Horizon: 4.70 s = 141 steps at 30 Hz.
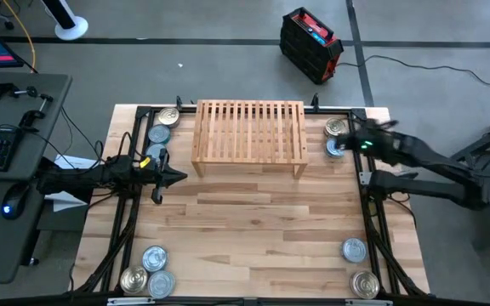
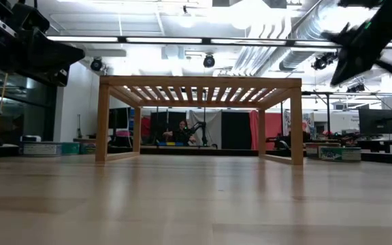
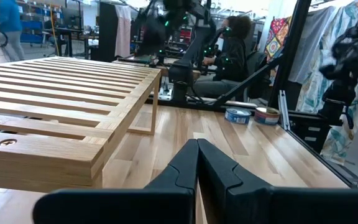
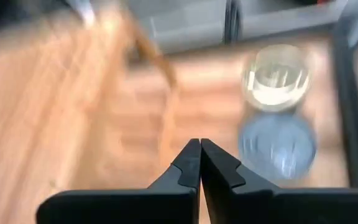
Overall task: Stack canned seafood by type on shelf
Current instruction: Move the green tuna can to the center of the table, then adjust the shelf
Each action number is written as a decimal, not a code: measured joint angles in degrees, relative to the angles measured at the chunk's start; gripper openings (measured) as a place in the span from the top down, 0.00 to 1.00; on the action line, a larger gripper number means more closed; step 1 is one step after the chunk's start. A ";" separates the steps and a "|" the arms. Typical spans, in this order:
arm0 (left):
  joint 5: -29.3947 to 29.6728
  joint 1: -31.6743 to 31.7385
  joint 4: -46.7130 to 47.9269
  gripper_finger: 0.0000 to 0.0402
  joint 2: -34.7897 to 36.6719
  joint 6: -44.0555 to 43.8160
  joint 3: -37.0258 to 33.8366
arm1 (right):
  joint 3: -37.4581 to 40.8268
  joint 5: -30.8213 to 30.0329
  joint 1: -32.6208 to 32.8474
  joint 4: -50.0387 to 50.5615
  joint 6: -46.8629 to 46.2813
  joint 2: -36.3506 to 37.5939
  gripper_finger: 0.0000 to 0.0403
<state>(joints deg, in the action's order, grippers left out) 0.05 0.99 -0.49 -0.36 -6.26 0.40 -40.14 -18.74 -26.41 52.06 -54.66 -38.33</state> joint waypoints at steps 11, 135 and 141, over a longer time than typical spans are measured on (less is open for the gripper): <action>0.00 -0.01 -0.02 1.00 0.00 0.00 0.00 | 1.61 6.96 -18.33 -4.08 3.14 -22.52 1.00; 0.00 -0.01 0.00 1.00 0.00 0.00 0.00 | 6.68 32.16 48.42 -26.20 5.62 -35.57 1.00; -0.02 0.00 0.00 1.00 0.00 -0.01 0.00 | 1.79 27.76 51.74 -33.39 7.72 -41.20 1.00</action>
<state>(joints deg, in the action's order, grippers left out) 0.03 0.99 -0.49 -0.36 -6.27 0.40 -38.34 9.01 25.33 18.67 -46.94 -79.53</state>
